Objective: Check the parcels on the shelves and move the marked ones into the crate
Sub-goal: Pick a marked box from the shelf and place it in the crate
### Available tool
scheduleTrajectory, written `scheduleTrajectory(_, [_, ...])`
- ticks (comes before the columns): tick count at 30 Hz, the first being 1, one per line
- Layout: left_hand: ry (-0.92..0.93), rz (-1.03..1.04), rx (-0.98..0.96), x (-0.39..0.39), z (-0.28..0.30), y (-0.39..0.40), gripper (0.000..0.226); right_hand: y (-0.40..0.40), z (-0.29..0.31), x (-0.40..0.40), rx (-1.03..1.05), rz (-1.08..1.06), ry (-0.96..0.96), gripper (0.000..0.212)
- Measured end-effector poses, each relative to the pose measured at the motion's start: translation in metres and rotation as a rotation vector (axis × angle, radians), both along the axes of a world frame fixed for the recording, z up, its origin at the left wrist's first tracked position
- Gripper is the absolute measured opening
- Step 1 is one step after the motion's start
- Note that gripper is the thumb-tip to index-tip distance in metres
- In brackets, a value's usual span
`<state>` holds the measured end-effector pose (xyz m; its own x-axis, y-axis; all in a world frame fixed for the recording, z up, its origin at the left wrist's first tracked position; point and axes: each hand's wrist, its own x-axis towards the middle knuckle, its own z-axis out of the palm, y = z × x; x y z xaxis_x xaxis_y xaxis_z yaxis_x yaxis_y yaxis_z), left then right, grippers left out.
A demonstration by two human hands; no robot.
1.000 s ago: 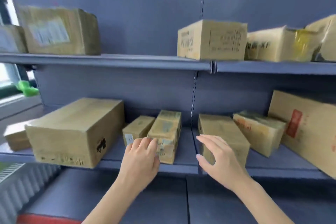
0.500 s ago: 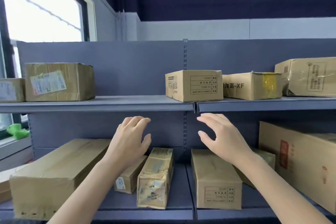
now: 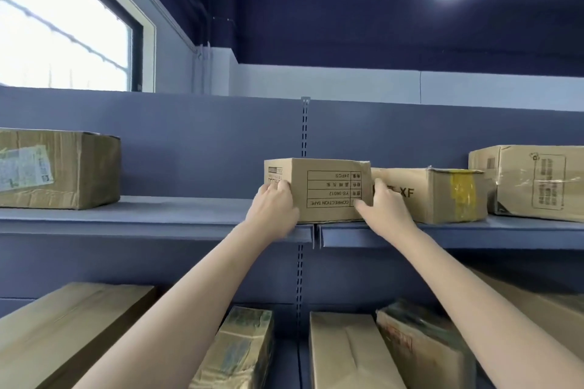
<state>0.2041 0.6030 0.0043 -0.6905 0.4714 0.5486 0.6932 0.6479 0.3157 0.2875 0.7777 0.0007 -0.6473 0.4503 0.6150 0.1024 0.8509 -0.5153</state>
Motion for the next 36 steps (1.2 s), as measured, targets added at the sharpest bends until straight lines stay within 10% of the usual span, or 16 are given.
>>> scheduleTrajectory(5, [-0.311,-0.070,0.173,-0.001,0.002,0.006,0.018,-0.004,0.000,-0.014,-0.185,0.038,0.031,0.042])
scheduleTrajectory(13, [-0.144,-0.547,0.853,0.024,0.038,-0.063,0.025,-0.048,0.026,0.027,-0.292,0.554,0.510,0.070])
scheduleTrajectory(17, [-0.002,-0.709,0.796,0.041,0.060,-0.091,0.050,-0.080,0.058,0.049,-0.153,0.553,0.566,0.106])
scheduleTrajectory(30, [0.430,-0.411,0.752,0.076,0.092,-0.153,0.050,-0.146,0.089,0.084,0.172,0.326,0.579,0.073])
scheduleTrajectory(36, [0.474,-0.401,0.544,0.087,0.089,-0.162,0.048,-0.139,0.070,0.071,-0.043,0.394,0.346,0.090])
